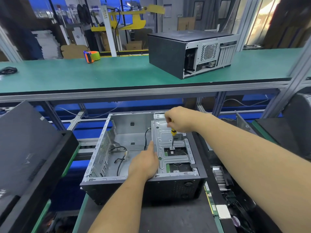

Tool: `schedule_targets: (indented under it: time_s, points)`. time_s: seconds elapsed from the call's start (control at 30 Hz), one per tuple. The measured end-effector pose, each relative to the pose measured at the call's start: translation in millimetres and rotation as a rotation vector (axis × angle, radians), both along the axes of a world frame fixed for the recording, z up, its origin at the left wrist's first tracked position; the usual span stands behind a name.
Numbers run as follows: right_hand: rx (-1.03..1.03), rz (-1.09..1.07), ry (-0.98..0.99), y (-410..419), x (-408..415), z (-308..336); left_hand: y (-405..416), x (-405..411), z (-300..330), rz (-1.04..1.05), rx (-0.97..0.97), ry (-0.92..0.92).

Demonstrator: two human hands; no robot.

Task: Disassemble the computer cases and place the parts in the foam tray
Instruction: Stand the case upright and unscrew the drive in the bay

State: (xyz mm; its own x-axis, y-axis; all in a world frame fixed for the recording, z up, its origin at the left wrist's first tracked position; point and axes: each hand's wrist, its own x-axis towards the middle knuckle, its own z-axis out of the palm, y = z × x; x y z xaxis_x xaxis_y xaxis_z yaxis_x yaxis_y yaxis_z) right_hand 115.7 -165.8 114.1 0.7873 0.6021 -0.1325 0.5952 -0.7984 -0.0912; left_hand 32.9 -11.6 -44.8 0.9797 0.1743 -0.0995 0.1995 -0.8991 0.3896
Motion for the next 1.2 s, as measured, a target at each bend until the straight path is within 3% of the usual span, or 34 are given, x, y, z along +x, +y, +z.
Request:
schedule_targets:
  time_s: [0.17,0.3,0.67,0.93,1.2]
  points:
    - [0.127,-0.17,-0.044,2,1,0,0,-1,2,-0.005,0.005,0.007]
    - [0.09,-0.315,-0.075,4,-1,-5,-1,-2,3,-0.004,0.014,0.002]
    - [0.017,-0.061,0.091,-3,7,6,-1,-4,5,-0.006,0.01,0.014]
    - [-0.03,-0.289,-0.027,4,9,-5,-2,-5,8,-0.003,0.004,0.03]
    - [-0.035,-0.105,-0.038,2,10,-1,-2,-5,8,-0.009,0.008,0.019]
